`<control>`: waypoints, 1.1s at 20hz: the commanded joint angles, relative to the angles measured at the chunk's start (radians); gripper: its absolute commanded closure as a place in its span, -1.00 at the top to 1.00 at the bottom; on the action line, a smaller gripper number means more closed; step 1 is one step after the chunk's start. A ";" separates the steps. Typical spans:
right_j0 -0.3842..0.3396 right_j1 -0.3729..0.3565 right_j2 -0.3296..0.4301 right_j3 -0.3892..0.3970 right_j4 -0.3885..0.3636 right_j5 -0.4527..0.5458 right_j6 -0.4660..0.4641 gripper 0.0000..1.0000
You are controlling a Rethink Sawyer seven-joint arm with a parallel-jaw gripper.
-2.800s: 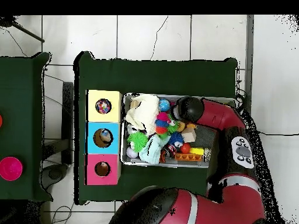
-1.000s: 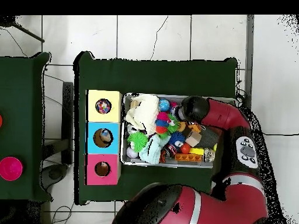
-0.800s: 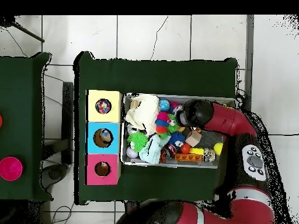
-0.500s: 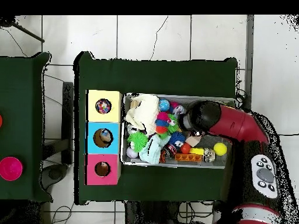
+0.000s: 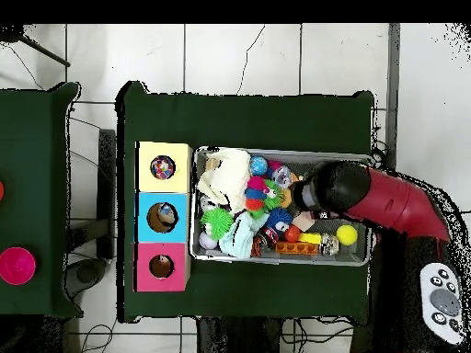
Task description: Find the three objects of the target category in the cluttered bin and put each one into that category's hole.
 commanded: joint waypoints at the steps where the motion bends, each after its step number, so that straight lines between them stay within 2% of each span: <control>1: -0.030 0.140 0.085 0.017 -0.034 -0.091 -0.067 -1.00; 4: -0.029 0.188 0.099 -0.030 -0.045 -0.126 -0.076 -1.00; 10: -0.006 0.211 0.087 -0.052 -0.026 -0.144 -0.038 -1.00; 17: -0.013 0.217 0.106 -0.034 0.024 -0.158 -0.007 -1.00; 22: -0.006 0.218 0.088 -0.040 0.012 -0.171 0.008 -1.00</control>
